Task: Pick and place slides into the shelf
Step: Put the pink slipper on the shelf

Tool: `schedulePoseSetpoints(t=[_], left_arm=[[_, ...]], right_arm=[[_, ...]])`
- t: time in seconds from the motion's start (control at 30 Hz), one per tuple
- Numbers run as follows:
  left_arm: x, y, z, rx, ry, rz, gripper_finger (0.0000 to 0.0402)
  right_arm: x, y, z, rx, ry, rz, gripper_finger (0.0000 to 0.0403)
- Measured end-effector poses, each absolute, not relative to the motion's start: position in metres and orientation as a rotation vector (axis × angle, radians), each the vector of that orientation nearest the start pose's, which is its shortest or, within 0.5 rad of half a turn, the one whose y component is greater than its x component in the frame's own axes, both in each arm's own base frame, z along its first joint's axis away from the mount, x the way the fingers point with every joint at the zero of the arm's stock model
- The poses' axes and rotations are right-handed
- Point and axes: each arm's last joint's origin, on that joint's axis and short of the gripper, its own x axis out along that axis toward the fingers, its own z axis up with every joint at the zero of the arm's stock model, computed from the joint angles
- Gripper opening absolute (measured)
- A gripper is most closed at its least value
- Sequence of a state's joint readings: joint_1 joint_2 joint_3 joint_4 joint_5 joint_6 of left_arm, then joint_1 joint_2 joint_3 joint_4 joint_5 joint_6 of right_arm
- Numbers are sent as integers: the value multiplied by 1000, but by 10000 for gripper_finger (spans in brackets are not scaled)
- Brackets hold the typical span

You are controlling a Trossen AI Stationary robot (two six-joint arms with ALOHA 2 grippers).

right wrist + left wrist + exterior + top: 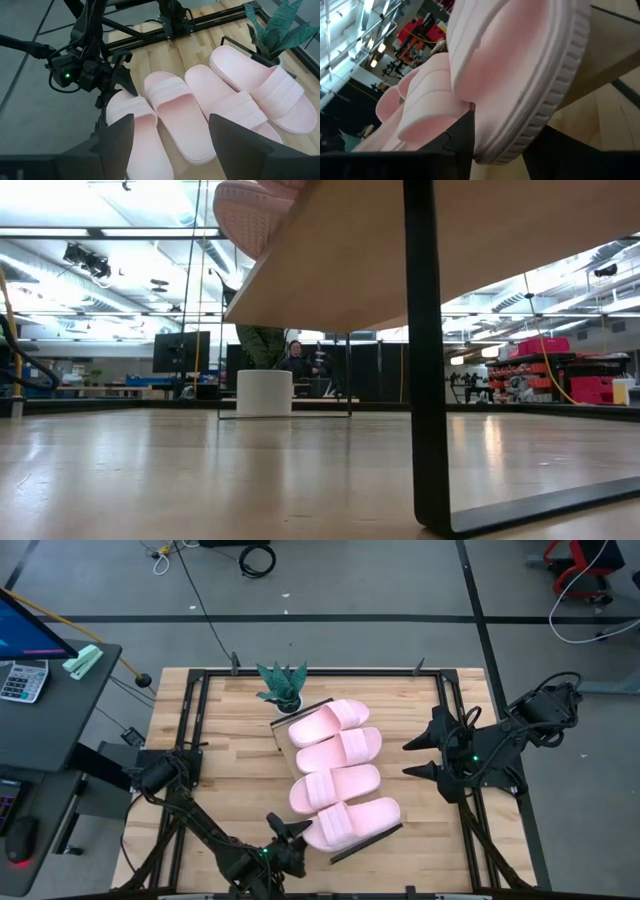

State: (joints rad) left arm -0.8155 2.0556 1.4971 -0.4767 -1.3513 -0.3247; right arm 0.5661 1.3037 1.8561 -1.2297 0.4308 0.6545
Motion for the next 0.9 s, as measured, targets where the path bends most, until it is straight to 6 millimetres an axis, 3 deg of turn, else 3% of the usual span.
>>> schedulePoseSetpoints(t=[0.57,0.77,0.9], left_arm=[[312,-294,200,406,381,472,253],[311,-295,200,404,387,458,275],[308,-294,210,380,375,450,281]], right_arm=[[176,99,479,329,624,-36,262],[176,99,479,331,627,-31,262],[176,99,478,332,630,-26,262]])
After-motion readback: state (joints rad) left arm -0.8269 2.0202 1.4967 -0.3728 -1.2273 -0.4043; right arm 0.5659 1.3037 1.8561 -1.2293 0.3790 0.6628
